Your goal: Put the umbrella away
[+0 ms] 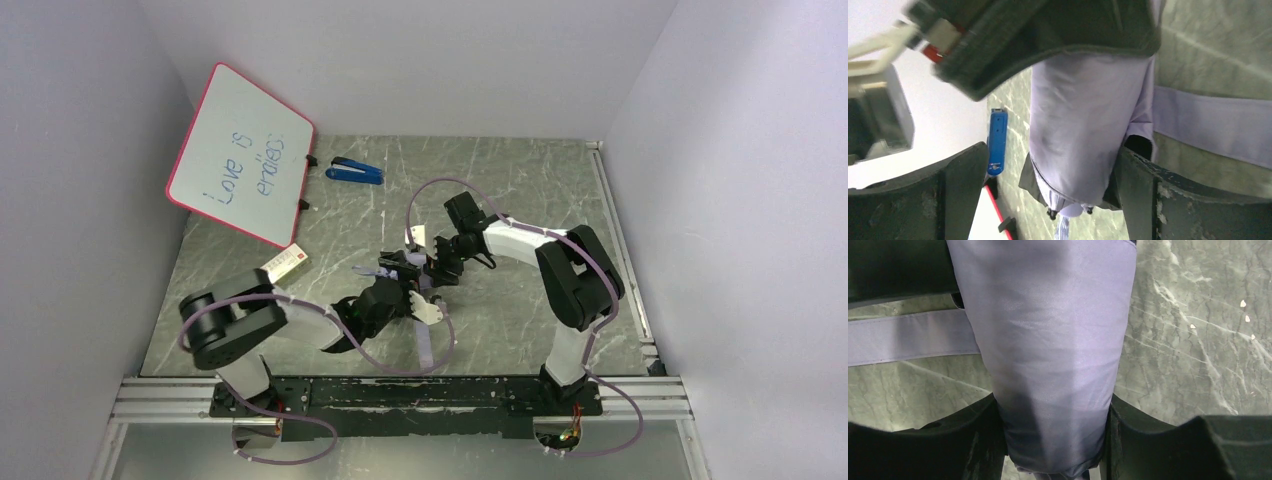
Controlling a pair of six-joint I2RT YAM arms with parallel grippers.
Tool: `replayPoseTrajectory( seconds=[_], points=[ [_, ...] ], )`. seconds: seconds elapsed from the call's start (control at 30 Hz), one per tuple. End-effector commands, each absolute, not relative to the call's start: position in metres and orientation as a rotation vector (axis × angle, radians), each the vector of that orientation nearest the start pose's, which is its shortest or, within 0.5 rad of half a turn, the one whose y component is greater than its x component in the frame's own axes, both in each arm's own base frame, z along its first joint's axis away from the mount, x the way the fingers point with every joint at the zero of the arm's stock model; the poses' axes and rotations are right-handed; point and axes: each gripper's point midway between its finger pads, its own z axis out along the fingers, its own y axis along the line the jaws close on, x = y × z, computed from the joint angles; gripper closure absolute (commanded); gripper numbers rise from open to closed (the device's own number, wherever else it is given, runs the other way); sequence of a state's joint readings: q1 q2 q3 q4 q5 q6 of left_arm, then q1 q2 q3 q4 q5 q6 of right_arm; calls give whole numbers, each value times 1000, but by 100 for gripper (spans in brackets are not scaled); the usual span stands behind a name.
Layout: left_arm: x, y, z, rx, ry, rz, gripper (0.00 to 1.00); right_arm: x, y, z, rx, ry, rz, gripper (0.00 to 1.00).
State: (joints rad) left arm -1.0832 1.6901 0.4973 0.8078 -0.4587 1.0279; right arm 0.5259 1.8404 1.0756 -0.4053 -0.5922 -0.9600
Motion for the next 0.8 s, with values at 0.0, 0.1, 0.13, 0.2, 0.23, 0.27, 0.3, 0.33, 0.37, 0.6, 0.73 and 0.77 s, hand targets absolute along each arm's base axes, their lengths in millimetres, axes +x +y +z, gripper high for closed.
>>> replayPoseTrajectory(
  seconds=[0.0, 0.1, 0.13, 0.2, 0.23, 0.27, 0.3, 0.33, 0.37, 0.6, 0.73, 0.77],
  points=[
    [250, -314, 81, 1511, 1254, 170, 3, 288, 230, -14, -1868, 1881, 544, 85],
    [228, -316, 91, 1426, 1313, -11, 4, 290, 228, -16, -1866, 1868, 499, 85],
    [222, -315, 95, 1383, 1336, -76, 4, 291, 227, -16, -1866, 1863, 485, 85],
    [213, -311, 105, 1285, 1384, -176, 6, 292, 226, -16, -1864, 1855, 450, 85],
    [209, -308, 115, 1232, 1395, -223, 6, 293, 226, -16, -1864, 1849, 431, 85],
    [206, -305, 118, 1201, 1411, -253, 7, 293, 225, -17, -1867, 1844, 410, 85],
    [204, -301, 130, 1147, 1417, -284, 7, 295, 224, -18, -1867, 1845, 375, 84],
    [202, -297, 135, 1111, 1435, -308, 8, 296, 223, -18, -1864, 1840, 347, 84],
    [201, -292, 142, 1076, 1445, -321, 10, 297, 223, -20, -1865, 1838, 322, 84],
    [224, -248, 180, 836, 1531, -279, 21, 289, 224, -24, -1867, 1781, 189, 84],
    [257, -212, 198, 610, 1582, -319, 23, 283, 222, -28, -1866, 1760, 120, 84],
    [264, -205, 201, 573, 1585, -325, 22, 283, 222, -28, -1862, 1750, 96, 84]
  ],
)
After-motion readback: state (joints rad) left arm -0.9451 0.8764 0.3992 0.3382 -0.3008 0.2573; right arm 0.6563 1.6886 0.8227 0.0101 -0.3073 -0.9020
